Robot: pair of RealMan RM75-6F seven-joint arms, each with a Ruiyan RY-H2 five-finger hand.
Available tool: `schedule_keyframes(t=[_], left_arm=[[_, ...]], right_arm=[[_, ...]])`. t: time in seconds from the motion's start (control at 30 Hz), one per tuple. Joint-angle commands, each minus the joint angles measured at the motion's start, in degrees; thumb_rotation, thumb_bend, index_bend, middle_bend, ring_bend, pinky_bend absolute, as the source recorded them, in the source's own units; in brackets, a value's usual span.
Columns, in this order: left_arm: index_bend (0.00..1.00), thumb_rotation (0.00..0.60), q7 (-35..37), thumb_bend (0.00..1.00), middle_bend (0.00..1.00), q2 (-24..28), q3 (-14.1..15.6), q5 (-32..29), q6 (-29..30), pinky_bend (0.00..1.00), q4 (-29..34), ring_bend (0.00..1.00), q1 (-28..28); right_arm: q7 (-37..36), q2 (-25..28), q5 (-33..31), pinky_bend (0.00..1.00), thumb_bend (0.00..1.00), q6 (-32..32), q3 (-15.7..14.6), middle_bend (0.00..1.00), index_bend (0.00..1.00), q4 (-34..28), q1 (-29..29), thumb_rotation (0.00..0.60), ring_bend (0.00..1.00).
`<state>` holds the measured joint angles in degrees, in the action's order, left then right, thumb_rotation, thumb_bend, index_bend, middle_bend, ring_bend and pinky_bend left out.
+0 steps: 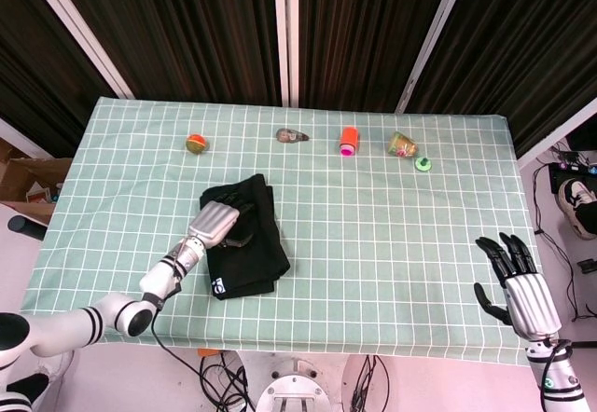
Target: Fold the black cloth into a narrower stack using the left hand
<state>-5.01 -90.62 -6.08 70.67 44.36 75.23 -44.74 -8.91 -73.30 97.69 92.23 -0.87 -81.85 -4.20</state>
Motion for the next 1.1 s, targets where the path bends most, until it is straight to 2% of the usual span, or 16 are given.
schedule_keyframes(t=[0.03,0.2,0.4,0.53,0.77,0.87,0.97,1.1], left_arm=[[0.17,0.246,0.8,0.39,0.18,3.6,1.6,6.4,7.9,0.15,7.2,0.08,3.2],[0.17,0.245,1.7,0.4,0.18,5.2,5.2,11.8,10.7,0.15,11.8,0.08,5.0],[0.17,0.247,1.0,0.4,0.18,3.7,8.2,14.3,8.0,0.15,12.9,0.08,4.5],[0.17,0.247,0.3,0.4,0.19,2.7,9.4,13.7,4.5,0.15,13.5,0.08,3.7],[0.17,0.254,-0.7,0.4,0.19,4.7,10.6,14.9,4.2,0.15,16.8,0.08,3.7],[0.17,0.266,1.2,0.39,0.19,8.3,9.8,16.3,9.0,0.15,19.9,0.08,5.3],[0.17,0.28,4.5,0.39,0.19,12.4,8.4,16.7,18.3,0.15,21.4,0.08,9.6],[0.18,0.317,3.4,0.38,0.19,16.9,6.5,10.4,27.7,0.15,19.2,0.08,16.6]], right_arm=[[0.0,0.0,0.0,0.05,0.37,0.0,0.0,0.16,0.14,0.0,0.0,0.6,0.0],[-0.2,-0.2,0.1,0.05,0.36,-0.5,0.0,0.16,0.14,0.2,-0.4,0.6,0.0],[-0.3,-0.3,-0.1,0.05,0.37,-0.9,0.1,0.16,0.14,0.4,-0.6,0.6,0.0],[-0.2,-0.4,-0.1,0.05,0.36,-0.8,0.0,0.16,0.14,0.4,-0.5,0.6,0.0],[0.1,-0.1,0.1,0.05,0.37,0.3,0.0,0.16,0.14,0.1,0.0,0.6,0.0],[0.3,0.4,0.3,0.05,0.37,1.0,0.2,0.16,0.14,-0.3,0.2,0.6,0.0],[0.3,1.6,-0.2,0.05,0.37,1.3,0.4,0.16,0.14,-0.8,0.4,0.6,0.0],[0.5,4.5,-2.0,0.05,0.38,-0.1,0.7,0.16,0.14,-2.3,0.5,0.6,0.0]])
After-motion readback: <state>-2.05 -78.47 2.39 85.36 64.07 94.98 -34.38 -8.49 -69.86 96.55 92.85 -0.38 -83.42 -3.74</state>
